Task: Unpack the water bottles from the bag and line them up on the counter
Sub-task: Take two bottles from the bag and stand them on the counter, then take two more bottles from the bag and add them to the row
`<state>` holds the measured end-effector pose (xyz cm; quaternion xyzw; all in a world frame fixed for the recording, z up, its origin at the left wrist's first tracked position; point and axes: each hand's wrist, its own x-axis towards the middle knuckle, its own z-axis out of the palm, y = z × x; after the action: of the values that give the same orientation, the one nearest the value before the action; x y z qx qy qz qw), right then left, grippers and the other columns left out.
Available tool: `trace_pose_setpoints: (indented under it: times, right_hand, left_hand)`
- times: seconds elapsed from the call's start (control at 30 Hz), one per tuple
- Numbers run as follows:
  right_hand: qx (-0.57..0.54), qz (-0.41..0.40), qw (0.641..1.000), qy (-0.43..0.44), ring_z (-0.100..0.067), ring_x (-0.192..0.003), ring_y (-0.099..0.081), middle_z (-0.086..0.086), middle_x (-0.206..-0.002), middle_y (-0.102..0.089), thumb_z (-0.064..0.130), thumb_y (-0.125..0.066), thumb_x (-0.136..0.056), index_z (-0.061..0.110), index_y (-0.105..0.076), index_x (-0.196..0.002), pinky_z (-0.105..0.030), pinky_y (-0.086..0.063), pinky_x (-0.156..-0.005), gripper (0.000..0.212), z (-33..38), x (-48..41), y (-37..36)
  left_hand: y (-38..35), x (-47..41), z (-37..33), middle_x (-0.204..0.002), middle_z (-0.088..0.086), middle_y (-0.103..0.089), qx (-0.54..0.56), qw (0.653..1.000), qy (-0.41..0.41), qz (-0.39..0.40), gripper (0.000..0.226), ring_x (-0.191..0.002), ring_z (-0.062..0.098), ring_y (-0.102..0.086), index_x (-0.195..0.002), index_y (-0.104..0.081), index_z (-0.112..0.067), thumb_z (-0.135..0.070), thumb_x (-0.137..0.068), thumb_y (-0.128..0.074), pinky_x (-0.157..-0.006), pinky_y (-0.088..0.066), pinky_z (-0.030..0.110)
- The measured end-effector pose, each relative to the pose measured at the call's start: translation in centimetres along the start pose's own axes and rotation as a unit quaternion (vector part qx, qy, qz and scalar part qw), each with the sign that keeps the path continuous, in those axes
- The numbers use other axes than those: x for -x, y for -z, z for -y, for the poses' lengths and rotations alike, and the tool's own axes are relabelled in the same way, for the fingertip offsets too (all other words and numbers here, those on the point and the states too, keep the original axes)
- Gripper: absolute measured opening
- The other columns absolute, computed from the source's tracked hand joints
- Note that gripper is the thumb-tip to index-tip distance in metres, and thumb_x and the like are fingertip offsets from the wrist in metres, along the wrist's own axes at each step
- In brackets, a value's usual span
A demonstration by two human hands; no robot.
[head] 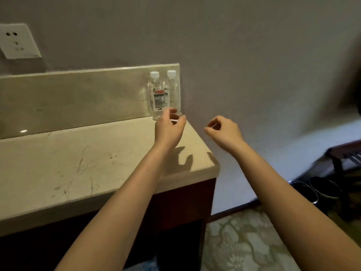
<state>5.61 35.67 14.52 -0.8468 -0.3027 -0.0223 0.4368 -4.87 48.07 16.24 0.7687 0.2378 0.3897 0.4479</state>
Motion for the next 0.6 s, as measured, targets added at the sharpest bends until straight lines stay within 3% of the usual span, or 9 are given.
trace_pose_setpoints:
  times: [0.1, 0.23, 0.37, 0.6]
  right_hand:
    - [-0.022, -0.032, 0.998, -0.053, -0.022, -0.086, -0.063, 0.002, -0.083, -0.063, 0.028, -0.063, -0.083, 0.019, -0.063, -0.092, -0.031, -0.048, -0.071, 0.013, -2.9, 2.7, 3.5]
    - [-0.014, -0.055, 0.994, -0.095, -0.025, -0.086, -0.067, -0.001, -0.086, -0.066, 0.032, -0.064, -0.081, 0.02, -0.063, -0.095, -0.04, -0.055, -0.08, 0.018, -6.6, 6.3, 7.8]
    - [0.0, -0.081, 0.989, -0.121, -0.023, -0.086, -0.066, -0.002, -0.089, -0.067, 0.032, -0.065, -0.084, 0.018, -0.064, -0.101, -0.036, -0.053, -0.082, 0.023, -10.4, 9.6, 11.9]
    - [0.025, -0.093, 0.98, -0.174, -0.019, -0.091, -0.06, 0.0, -0.092, -0.063, 0.032, -0.063, -0.086, 0.019, -0.061, -0.103, -0.033, -0.047, -0.084, 0.022, -19.7, 16.8, 22.5]
  left_hand:
    - [-2.7, 2.8, -1.6, -0.099, 0.0, -0.06, 0.027, 0.998, -0.017, 0.05, 0.032, -0.083, 0.014, -0.055, -0.118, -0.054, -0.01, -0.022, -0.089, -0.059, -0.075, -0.043, 0.024]
    - [-6.4, 6.7, -3.9, -0.099, 0.002, -0.06, 0.054, 0.993, -0.057, 0.093, 0.03, -0.086, 0.013, -0.055, -0.117, -0.055, -0.007, -0.016, -0.089, -0.06, -0.077, -0.045, 0.021]
    - [-11.2, 10.5, -5.3, -0.102, 0.002, -0.059, 0.059, 0.985, -0.066, 0.148, 0.028, -0.089, 0.013, -0.055, -0.117, -0.055, -0.008, -0.014, -0.09, -0.059, -0.081, -0.048, 0.026]
    - [-23.3, 19.0, -9.1, -0.107, 0.003, -0.057, 0.016, 0.961, -0.031, 0.275, 0.03, -0.091, 0.016, -0.055, -0.12, -0.053, -0.009, -0.019, -0.091, -0.057, -0.074, -0.044, 0.027]
